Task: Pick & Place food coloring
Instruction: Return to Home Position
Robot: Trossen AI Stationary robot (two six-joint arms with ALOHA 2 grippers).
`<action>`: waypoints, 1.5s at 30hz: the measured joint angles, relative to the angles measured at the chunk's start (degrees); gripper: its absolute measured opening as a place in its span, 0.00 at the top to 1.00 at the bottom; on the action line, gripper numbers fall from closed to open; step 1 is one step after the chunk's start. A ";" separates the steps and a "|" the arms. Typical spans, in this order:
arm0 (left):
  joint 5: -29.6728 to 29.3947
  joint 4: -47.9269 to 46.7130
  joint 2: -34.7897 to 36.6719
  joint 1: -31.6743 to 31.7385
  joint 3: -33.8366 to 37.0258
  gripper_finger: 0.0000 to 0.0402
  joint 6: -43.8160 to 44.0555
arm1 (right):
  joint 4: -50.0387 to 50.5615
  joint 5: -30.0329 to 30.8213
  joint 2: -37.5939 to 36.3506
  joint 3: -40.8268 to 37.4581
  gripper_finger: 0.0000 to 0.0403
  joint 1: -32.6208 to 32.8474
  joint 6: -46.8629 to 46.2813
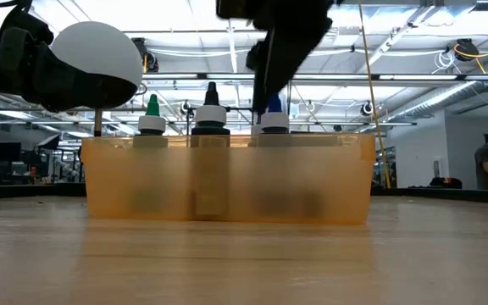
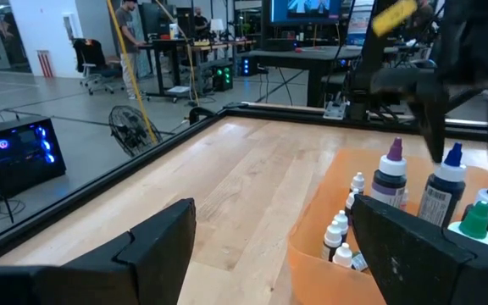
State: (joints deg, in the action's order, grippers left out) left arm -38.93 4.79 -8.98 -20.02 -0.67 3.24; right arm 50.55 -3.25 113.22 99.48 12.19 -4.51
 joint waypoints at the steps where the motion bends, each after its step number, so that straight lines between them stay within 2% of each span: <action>1: 0.01 0.00 -0.01 0.01 -0.02 0.23 -0.01 | 0.01 0.01 -0.87 0.00 0.40 0.17 -0.99; 7: 0.01 -0.01 -0.01 0.01 -0.02 0.23 0.00 | 1.15 0.04 -7.97 0.02 0.35 0.47 -9.15; 12: 0.01 0.01 -0.01 0.01 -0.02 0.23 -0.01 | 1.88 2.14 -17.99 -4.80 0.34 2.36 -7.74; 15: 0.00 -0.04 -0.01 0.01 -0.02 0.23 -0.01 | 0.64 9.46 -26.22 -13.37 0.35 4.45 -4.32; 18: -0.01 -0.04 0.00 -0.01 -0.02 0.23 0.00 | -4.67 19.13 -35.42 -25.46 0.35 6.09 -5.42; 21: 0.01 -0.04 0.00 -0.01 -0.02 0.23 -0.01 | -15.22 22.70 -46.12 -39.51 0.35 6.27 -6.80; 28: 0.01 -0.05 -0.01 0.00 -0.02 0.23 0.00 | -48.26 22.48 -72.15 -72.86 0.35 3.50 -2.37; 31: 0.01 -0.06 -0.01 -0.01 0.00 0.23 -0.01 | -53.78 22.49 -82.71 -81.64 0.34 0.87 -1.65; 33: 0.01 -0.06 -0.01 0.01 -0.02 0.23 0.00 | -53.78 22.12 -89.35 -84.86 0.34 -0.89 -1.68; 38: 0.01 -0.06 0.00 0.01 -0.02 0.23 -0.01 | -52.27 15.78 -101.92 -87.92 0.35 -5.86 -0.82; 43: 0.01 -0.06 0.00 0.01 -0.02 0.23 -0.01 | -48.05 13.26 -107.06 -88.11 0.35 -10.74 -0.63; 45: 0.01 -0.06 0.01 0.01 -0.02 0.23 -0.01 | -48.63 10.48 -107.38 -88.83 0.35 -12.25 -0.24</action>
State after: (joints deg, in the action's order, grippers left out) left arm -38.92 4.73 -8.97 -20.01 -0.68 3.22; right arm 1.92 7.24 5.84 10.65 -0.06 -4.75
